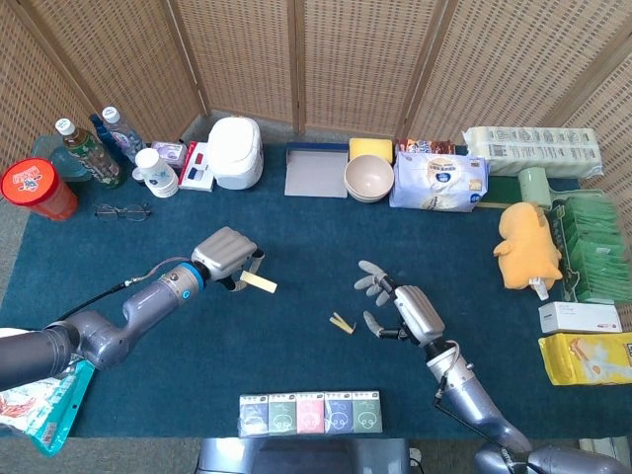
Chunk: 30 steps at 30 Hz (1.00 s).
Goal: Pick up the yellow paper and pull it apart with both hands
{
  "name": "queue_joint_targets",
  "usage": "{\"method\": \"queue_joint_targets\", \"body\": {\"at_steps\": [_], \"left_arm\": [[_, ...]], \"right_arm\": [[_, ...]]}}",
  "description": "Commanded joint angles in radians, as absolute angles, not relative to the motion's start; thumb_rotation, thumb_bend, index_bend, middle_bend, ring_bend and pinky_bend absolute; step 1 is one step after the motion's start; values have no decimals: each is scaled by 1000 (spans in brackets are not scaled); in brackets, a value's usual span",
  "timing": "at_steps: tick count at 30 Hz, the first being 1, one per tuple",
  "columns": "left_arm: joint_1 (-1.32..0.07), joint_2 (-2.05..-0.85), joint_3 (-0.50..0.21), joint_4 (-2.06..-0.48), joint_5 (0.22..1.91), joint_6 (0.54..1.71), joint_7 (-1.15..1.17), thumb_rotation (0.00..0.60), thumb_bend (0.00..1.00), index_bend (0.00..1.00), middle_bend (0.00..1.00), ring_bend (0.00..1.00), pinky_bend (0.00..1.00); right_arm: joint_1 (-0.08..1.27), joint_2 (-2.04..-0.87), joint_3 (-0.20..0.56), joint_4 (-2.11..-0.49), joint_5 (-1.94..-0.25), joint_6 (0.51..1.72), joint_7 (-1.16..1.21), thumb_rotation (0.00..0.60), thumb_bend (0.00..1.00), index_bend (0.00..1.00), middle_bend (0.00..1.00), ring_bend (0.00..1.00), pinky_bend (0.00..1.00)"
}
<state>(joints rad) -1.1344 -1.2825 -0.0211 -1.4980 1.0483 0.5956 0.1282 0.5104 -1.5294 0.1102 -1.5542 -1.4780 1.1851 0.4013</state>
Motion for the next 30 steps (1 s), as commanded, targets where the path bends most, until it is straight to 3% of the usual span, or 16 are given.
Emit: {"method": "queue_joint_targets", "body": {"at_steps": [1,5,8,10,12,14,17,30], "left_arm": [[-1136,-1296,-28,-1498,1039,605,150,600,362,566,957,969,1000],[-1143,-1320,-36,-1498,1023,623,195,600,357,538,920,933,1000],[-1147,-1330,-35,-1499,1002,628,227,600,341,459,795,821,968],[-1150,-1332,-33,-1503,982,627,247,600,318,362,661,687,862],[-1151,-1332,-32,-1506,970,628,257,600,300,248,494,517,666],[-1151,-1331,-31,-1511,955,633,271,600,291,169,374,401,549],[-1138,-1323,-36,-1532,938,655,270,600,283,101,256,291,479],[-930,-1131,-11,-1744,1046,896,198,579,267,99,234,261,433]], "right_arm": [[503,-1526,109,-1549,-1482,1195,410,600,460,6,257,242,350],[478,-1515,111,-1544,-1483,1236,413,600,459,2,255,224,344],[463,-1509,113,-1542,-1485,1261,420,600,460,2,255,216,344],[455,-1504,115,-1539,-1485,1270,426,600,459,2,252,210,343],[451,-1501,116,-1537,-1484,1274,429,600,459,3,245,204,332],[447,-1498,117,-1534,-1483,1277,431,600,460,4,243,202,326],[442,-1493,120,-1532,-1480,1281,429,600,460,6,242,202,326],[407,-1427,136,-1560,-1434,1305,252,600,460,49,232,169,317]]}}
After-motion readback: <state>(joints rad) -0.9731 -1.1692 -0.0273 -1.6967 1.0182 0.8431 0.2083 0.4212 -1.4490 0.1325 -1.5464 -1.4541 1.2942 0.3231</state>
